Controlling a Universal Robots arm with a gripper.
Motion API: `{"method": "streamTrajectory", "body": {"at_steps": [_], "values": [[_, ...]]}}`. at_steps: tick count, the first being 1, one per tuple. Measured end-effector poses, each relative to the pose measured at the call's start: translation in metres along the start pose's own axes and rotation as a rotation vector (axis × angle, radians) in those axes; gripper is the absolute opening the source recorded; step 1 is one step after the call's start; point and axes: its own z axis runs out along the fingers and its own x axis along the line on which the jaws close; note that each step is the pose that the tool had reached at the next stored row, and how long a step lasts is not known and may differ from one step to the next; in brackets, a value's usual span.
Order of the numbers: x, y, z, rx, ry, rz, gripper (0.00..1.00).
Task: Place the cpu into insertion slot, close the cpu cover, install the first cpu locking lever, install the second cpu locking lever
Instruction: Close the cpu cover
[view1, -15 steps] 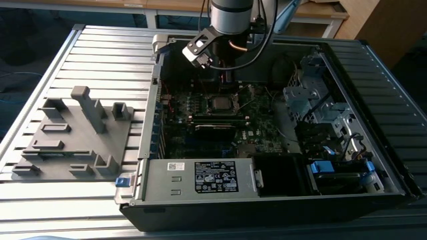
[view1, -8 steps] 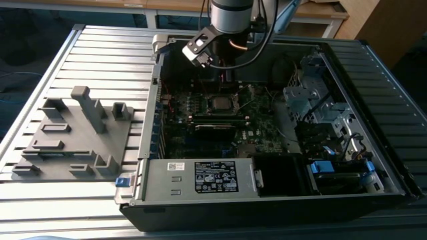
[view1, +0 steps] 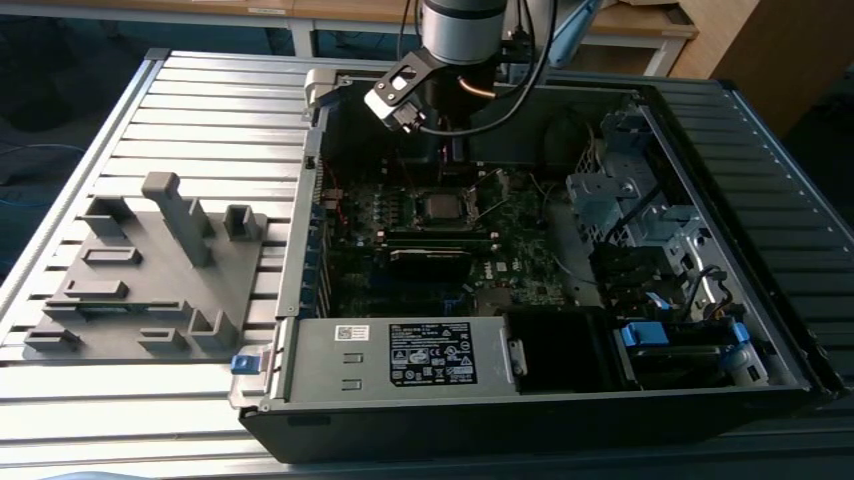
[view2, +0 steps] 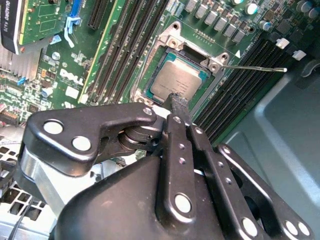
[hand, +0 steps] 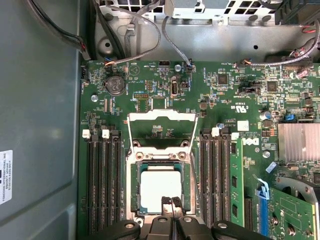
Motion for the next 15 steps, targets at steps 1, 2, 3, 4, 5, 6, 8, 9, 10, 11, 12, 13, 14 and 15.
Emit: {"method": "streamTrajectory", "body": {"at_steps": [1, 2, 3, 4, 5, 6, 8, 9, 10, 11, 12, 13, 14, 15], "values": [[0.0, 0.0, -0.0001, 0.0, 0.0, 0.0, 0.1], [0.0, 0.0, -0.0001, 0.0, -0.0001, 0.0, 0.1], [0.0, 0.0, -0.0002, 0.0001, 0.0, 0.0, 0.1], [-0.0001, 0.0, -0.0006, 0.0003, -0.0004, 0.0, 0.1], [-0.0001, 0.0, -0.001, 0.0003, -0.0005, 0.0, 0.1], [-0.0001, 0.0, -0.0013, 0.0002, -0.0003, 0.0, 0.1], [-0.0001, 0.0001, -0.002, 0.0001, -0.0001, 0.0, 0.1], [-0.0001, 0.0001, -0.0024, 0.0001, -0.0001, 0.0, 0.1], [-0.0001, 0.0001, -0.0027, 0.0, 0.0, 0.0, 0.1], [0.0, 0.0001, -0.0028, -0.0001, 0.0002, 0.0, 0.1], [0.0, 0.0002, -0.0027, -0.0002, 0.0003, 0.0, 0.1], [-0.0001, 0.0001, -0.0033, 0.0001, -0.0001, 0.0, 0.1], [-0.0001, 0.0002, -0.0037, 0.0, 0.0, 0.0, 0.1], [-0.0001, 0.0002, -0.0037, 0.0, 0.0, 0.0, 0.1]]}}
